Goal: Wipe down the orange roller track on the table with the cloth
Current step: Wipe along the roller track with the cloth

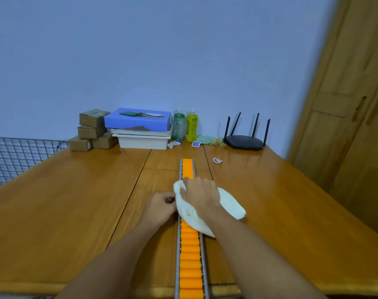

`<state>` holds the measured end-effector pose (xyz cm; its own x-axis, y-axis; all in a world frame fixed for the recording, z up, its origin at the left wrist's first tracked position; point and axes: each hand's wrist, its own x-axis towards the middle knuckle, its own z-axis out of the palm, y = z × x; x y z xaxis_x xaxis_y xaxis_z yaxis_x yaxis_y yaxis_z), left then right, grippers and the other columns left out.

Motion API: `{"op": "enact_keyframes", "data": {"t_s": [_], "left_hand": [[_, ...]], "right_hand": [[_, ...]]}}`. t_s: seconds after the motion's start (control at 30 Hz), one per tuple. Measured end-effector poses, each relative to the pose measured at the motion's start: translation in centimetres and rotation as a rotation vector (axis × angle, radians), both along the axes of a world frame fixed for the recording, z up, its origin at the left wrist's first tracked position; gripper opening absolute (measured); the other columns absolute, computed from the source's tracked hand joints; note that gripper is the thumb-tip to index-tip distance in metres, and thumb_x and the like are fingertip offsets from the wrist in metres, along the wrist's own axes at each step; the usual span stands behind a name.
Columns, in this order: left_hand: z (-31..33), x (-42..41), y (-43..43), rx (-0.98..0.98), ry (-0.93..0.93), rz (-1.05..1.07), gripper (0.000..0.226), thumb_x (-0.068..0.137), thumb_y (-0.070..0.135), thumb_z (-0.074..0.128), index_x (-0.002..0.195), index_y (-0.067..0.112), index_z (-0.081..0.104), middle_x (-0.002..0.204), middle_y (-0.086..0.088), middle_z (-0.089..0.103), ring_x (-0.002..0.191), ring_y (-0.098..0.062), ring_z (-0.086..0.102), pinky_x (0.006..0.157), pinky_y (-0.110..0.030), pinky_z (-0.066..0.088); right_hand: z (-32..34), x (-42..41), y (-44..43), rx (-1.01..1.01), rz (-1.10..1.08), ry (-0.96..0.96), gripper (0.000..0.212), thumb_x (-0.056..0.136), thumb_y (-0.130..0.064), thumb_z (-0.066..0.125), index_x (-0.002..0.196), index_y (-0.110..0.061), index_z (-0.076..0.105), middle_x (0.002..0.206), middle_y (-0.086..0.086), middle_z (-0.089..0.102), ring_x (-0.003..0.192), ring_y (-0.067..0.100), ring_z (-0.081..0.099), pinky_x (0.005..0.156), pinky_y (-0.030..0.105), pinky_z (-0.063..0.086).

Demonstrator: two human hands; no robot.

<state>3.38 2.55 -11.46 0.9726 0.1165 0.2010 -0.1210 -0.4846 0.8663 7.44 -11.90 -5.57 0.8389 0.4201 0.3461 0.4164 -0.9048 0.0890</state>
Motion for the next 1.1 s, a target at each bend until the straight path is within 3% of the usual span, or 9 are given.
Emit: {"op": "enact_keyframes", "data": {"t_s": [0.13, 0.3, 0.43, 0.5, 0.6, 0.7, 0.77, 0.9, 1.1], "left_hand": [[0.3, -0.2, -0.2, 0.0, -0.001, 0.014, 0.018, 0.095, 0.02, 0.069, 0.097, 0.033, 0.081, 0.089, 0.014, 0.08, 0.086, -0.007, 0.074, 0.084, -0.04, 0.062], [0.3, -0.5, -0.2, 0.041, 0.006, 0.042, 0.027, 0.096, 0.025, 0.069, 0.12, 0.018, 0.077, 0.104, 0.008, 0.079, 0.095, -0.006, 0.072, 0.09, -0.037, 0.061], [0.4, -0.7, -0.6, 0.041, 0.016, 0.064, 0.026, 0.098, 0.023, 0.068, 0.122, 0.015, 0.075, 0.102, 0.008, 0.075, 0.092, -0.002, 0.068, 0.075, -0.015, 0.052], [0.5, -0.9, -0.7, 0.033, 0.029, 0.051, 0.027, 0.099, 0.023, 0.067, 0.124, 0.014, 0.073, 0.104, 0.007, 0.075, 0.094, -0.003, 0.069, 0.078, -0.018, 0.054], [1.0, -1.1, -0.5, 0.064, 0.064, 0.025, 0.033, 0.101, 0.024, 0.064, 0.132, 0.014, 0.069, 0.119, 0.001, 0.074, 0.108, -0.011, 0.067, 0.098, -0.032, 0.054], [1.5, -1.7, -0.7, 0.123, 0.086, 0.01, 0.036, 0.103, 0.023, 0.06, 0.138, 0.014, 0.063, 0.13, -0.003, 0.07, 0.119, -0.017, 0.063, 0.098, -0.029, 0.049], [1.7, -2.4, -1.0, 0.143, 0.084, 0.013, 0.037, 0.104, 0.023, 0.058, 0.139, 0.013, 0.062, 0.127, -0.004, 0.07, 0.116, -0.017, 0.064, 0.095, -0.027, 0.051], [1.9, -4.4, -1.5, 0.178, 0.074, 0.033, 0.035, 0.104, 0.021, 0.059, 0.137, 0.014, 0.063, 0.112, -0.002, 0.069, 0.096, -0.01, 0.061, 0.07, -0.013, 0.044], [2.4, -7.6, -2.1, 0.153, 0.085, 0.016, 0.032, 0.102, 0.019, 0.061, 0.134, 0.013, 0.065, 0.092, 0.006, 0.068, 0.084, -0.002, 0.063, 0.066, -0.012, 0.044]], "right_hand": [[0.3, -0.4, -0.2, -0.051, -0.017, -0.016, 0.027, 0.103, -0.026, 0.042, 0.123, -0.018, 0.059, 0.1, 0.006, 0.067, 0.084, 0.029, 0.062, 0.063, 0.035, 0.034], [0.7, -1.0, -1.3, -0.098, -0.053, -0.02, 0.023, 0.103, -0.025, 0.043, 0.118, -0.017, 0.059, 0.096, 0.005, 0.066, 0.071, 0.025, 0.047, 0.062, 0.034, 0.034], [0.6, -1.4, -2.3, -0.086, -0.088, -0.007, 0.021, 0.101, -0.024, 0.046, 0.112, -0.018, 0.062, 0.086, 0.002, 0.063, 0.069, 0.025, 0.051, 0.06, 0.033, 0.037], [0.6, -1.6, -2.9, -0.08, -0.109, 0.001, 0.02, 0.099, -0.024, 0.047, 0.107, -0.019, 0.065, 0.079, 0.001, 0.059, 0.067, 0.023, 0.053, 0.059, 0.032, 0.038], [0.6, -2.1, -4.2, -0.067, -0.144, 0.043, 0.021, 0.099, -0.026, 0.048, 0.101, -0.019, 0.068, 0.075, -0.001, 0.056, 0.066, 0.02, 0.055, 0.057, 0.031, 0.038], [0.6, -2.8, -6.0, -0.027, -0.178, 0.059, 0.023, 0.1, -0.03, 0.047, 0.096, -0.019, 0.067, 0.075, -0.002, 0.058, 0.068, 0.019, 0.058, 0.057, 0.03, 0.04], [0.9, -3.6, -7.2, 0.019, -0.199, 0.066, 0.026, 0.1, -0.036, 0.047, 0.093, -0.018, 0.065, 0.076, -0.001, 0.058, 0.069, 0.019, 0.058, 0.058, 0.03, 0.04], [2.7, -5.3, -8.9, 0.156, -0.231, 0.033, 0.031, 0.097, -0.045, 0.049, 0.088, -0.018, 0.063, 0.073, -0.003, 0.053, 0.071, 0.022, 0.057, 0.062, 0.032, 0.042], [6.5, -7.6, -8.8, 0.394, -0.17, 0.095, 0.024, 0.09, -0.047, 0.055, 0.09, -0.029, 0.07, 0.076, -0.002, 0.058, 0.078, 0.027, 0.058, 0.061, 0.031, 0.037]]}}
